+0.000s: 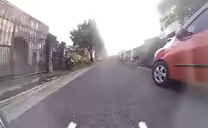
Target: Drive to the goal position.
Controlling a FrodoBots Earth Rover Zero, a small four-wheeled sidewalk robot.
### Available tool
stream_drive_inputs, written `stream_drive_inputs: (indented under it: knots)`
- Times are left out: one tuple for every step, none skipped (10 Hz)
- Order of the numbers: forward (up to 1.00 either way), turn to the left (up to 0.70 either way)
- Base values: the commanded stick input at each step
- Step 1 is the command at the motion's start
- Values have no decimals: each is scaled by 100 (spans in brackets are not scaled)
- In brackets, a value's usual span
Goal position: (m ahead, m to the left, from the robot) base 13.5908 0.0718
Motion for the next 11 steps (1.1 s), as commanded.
stream_drive_inputs:
  knots:
    - [70,0]
    - [70,0]
    - [70,0]
    - [70,0]
    - [70,0]
    - [70,-3]
    - [70,-10]
    - [70,-25]
    - [70,-32]
    - [70,-35]
    - [70,-31]
